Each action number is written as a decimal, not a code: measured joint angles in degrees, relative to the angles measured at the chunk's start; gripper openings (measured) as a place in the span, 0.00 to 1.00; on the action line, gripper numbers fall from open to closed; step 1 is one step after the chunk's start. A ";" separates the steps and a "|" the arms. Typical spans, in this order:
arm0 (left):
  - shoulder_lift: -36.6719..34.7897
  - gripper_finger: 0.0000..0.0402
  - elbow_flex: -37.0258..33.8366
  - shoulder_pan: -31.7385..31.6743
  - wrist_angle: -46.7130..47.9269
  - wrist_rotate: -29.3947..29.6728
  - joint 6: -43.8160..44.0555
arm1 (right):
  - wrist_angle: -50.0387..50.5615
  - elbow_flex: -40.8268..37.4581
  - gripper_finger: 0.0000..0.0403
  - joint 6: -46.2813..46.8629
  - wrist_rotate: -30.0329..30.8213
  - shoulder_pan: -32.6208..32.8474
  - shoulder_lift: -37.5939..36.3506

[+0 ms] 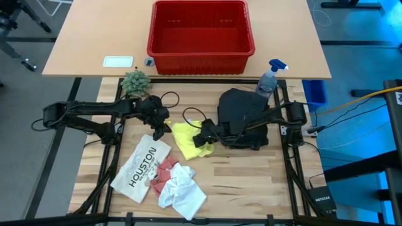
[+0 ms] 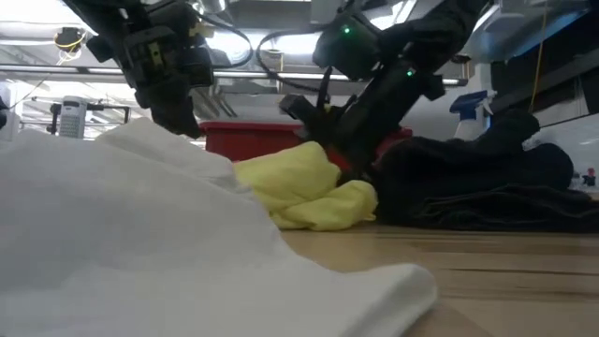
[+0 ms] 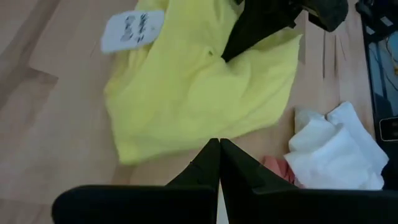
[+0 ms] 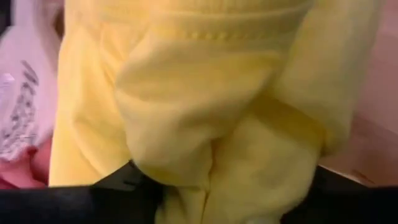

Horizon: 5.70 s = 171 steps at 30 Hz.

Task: Fold laundry
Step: Stack the yellow shirt on top of the dark blue short, then fold the pink panty

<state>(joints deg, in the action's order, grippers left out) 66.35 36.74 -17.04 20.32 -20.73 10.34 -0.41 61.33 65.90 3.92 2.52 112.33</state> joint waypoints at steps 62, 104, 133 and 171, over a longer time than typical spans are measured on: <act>-0.33 0.00 0.07 0.02 -3.23 0.39 1.52 | 39.67 -22.16 0.13 -5.42 0.54 -24.35 -51.37; -0.31 0.00 0.07 0.03 -2.84 0.39 3.32 | 25.50 -25.79 0.00 -8.14 6.57 -27.64 -53.85; -2.23 0.00 0.05 0.16 -2.91 -1.49 5.43 | 23.83 -22.07 0.03 -13.98 13.78 -17.49 -60.05; 1.31 0.12 0.05 47.09 7.10 29.52 60.77 | -0.16 -4.97 0.41 -27.93 -2.33 10.73 -17.61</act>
<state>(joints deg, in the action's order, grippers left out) 67.66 36.80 30.04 27.42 8.79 71.11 -0.56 56.36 37.97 1.59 13.25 94.72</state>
